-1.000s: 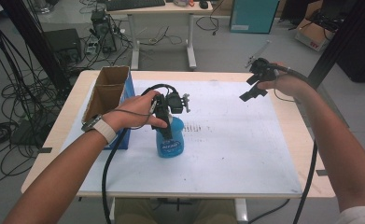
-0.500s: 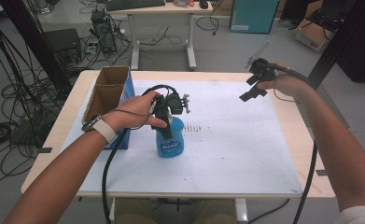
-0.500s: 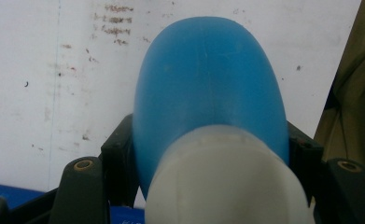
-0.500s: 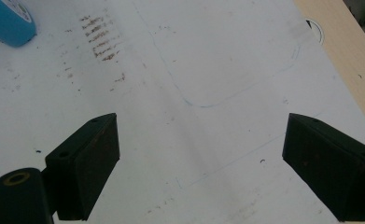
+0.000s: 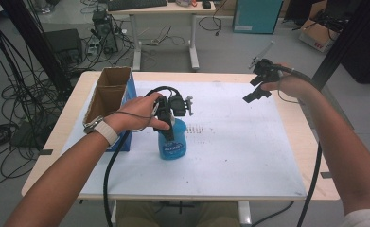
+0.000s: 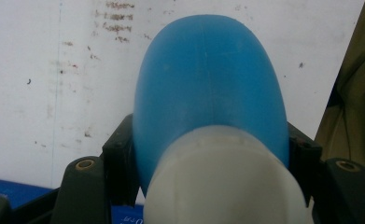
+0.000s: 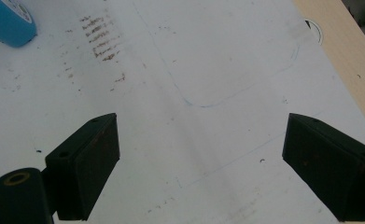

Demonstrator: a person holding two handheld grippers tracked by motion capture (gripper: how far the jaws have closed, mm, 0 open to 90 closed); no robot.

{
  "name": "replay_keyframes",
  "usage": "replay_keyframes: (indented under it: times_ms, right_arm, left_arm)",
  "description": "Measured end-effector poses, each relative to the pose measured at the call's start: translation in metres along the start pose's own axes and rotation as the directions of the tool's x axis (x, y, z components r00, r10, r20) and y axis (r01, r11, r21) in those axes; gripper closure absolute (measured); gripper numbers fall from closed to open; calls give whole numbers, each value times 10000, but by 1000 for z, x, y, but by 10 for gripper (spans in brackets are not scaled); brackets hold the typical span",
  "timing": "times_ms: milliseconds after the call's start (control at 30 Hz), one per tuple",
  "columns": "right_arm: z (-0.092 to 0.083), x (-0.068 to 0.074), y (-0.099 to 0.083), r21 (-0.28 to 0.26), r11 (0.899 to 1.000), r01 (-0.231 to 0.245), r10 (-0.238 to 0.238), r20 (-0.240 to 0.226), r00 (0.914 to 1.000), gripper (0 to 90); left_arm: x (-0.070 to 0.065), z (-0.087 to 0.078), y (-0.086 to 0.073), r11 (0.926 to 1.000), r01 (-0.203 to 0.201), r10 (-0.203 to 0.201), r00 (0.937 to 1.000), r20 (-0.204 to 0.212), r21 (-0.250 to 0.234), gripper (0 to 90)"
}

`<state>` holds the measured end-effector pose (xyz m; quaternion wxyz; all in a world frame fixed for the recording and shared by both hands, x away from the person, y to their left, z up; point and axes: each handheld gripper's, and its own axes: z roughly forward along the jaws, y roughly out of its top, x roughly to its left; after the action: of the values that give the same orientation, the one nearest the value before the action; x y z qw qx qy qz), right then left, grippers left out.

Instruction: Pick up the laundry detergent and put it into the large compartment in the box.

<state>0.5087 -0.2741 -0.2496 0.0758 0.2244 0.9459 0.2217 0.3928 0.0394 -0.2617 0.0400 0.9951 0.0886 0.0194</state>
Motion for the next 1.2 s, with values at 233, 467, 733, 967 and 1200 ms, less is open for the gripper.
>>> replay_keyframes:
  times_ms: [233, 467, 733, 967, 1200]
  right_arm:
    - [1, 0, 0, 24, 10000, 16, -16, -12, 10000, 110]
    - [2, 1, 1, 34, 10000, 9, -9, -25, 10000, 110]
    - [1, 1, 0, 18, 10000, 6, -6, -27, 10000, 110]
    - [1, 2, 1, 11, 10000, 14, -14, -31, 10000, 110]
    - [0, 2, 0, 8, 10000, 23, -23, -9, 10000, 110]
  left_arm:
    - [1, 0, -1, 10000, 19, -19, 10000, 5, -48, 377]
    - [1, 0, -1, 10000, 8, -8, 10000, 50, -3, 376]
    - [1, 0, 0, 10000, 30, -30, 10000, 28, -1, 376]
    - [1, 0, 0, 10000, 41, -41, 10000, 30, -18, 376]
    - [0, 0, 0, 10000, 33, -33, 10000, 11, -5, 376]
